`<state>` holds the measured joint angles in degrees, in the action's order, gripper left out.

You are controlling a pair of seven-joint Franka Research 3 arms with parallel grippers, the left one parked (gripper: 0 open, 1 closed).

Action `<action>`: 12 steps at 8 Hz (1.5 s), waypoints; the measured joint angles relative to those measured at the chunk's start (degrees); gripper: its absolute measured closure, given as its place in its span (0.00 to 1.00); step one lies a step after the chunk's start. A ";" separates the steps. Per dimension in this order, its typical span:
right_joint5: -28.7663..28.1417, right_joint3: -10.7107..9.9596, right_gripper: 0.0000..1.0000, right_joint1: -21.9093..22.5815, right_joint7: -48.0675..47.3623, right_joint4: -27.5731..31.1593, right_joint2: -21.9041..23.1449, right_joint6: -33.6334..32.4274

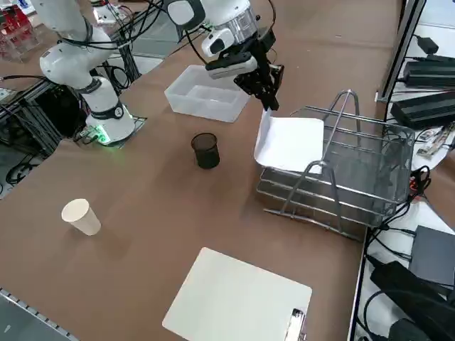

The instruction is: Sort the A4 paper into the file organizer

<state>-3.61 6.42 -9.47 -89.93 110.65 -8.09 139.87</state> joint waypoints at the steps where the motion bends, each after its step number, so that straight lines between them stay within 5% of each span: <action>1: 0.01 0.00 0.99 0.00 -2.03 0.09 0.05 0.00; 12: 1.85 -0.34 0.99 -0.18 -16.02 0.21 0.18 0.39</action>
<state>-1.76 6.09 -9.65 -105.96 110.86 -7.91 140.27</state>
